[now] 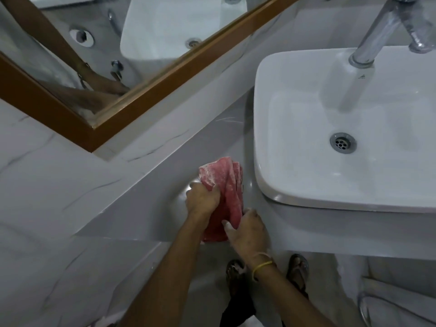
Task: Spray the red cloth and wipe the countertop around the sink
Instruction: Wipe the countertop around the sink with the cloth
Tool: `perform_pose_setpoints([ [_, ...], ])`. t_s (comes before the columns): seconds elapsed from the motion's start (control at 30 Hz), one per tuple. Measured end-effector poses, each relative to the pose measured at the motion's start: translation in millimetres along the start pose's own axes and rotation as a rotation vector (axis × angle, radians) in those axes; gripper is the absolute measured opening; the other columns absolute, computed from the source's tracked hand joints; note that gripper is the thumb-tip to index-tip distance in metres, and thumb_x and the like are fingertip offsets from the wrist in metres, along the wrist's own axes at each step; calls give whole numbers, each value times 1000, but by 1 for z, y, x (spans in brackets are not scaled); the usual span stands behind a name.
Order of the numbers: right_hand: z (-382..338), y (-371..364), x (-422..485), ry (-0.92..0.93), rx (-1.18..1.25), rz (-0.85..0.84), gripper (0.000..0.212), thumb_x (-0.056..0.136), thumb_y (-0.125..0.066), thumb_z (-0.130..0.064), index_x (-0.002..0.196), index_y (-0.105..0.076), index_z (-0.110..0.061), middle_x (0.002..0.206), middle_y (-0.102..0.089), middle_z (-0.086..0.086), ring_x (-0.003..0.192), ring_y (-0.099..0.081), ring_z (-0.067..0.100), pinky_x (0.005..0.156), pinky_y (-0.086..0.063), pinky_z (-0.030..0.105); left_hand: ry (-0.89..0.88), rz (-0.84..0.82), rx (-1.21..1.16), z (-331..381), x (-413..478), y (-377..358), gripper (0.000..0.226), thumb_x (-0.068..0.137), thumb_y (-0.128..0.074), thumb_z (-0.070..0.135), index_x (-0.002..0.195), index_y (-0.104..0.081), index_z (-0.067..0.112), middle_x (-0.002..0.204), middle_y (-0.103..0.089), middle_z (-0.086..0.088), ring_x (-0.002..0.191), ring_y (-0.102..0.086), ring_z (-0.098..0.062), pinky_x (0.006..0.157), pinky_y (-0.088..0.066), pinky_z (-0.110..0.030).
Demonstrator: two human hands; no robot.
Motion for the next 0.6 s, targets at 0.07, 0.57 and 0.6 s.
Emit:
perform_pose_setpoints([
  [0.07, 4, 0, -1, -79, 27, -59, 48, 82, -68, -37, 111, -55, -2, 112, -65, 14, 103, -62, 29, 83, -48, 31, 87, -83, -164, -5, 5, 0, 36, 80, -69, 29, 100, -66, -1, 96, -72, -17, 87, -69, -32, 77, -59, -40],
  [0.57, 42, 21, -13, -160, 702, -370, 19, 81, -69, -10, 99, -65, -13, 99, -71, 7, 89, -68, 19, 84, -56, 30, -102, -396, -464, -6, -39, -1, 19, 79, -67, 12, 97, -69, 18, 89, -77, -5, 80, -73, -21, 64, -58, -31],
  [0.6, 46, 22, -15, -177, 769, -391, 28, 80, -72, -13, 107, -64, -9, 103, -71, 8, 93, -69, 20, 85, -56, 30, -104, -405, -480, -4, -43, 1, 18, 79, -67, 11, 96, -69, 17, 88, -77, -4, 78, -73, -20, 62, -57, -30],
])
Point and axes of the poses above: each hand's wrist, its own x-axis towards the middle knuckle, its own y-axis out of the back of the hand, z = x × y, the point moved 3 cm from there along x, towards the middle knuckle
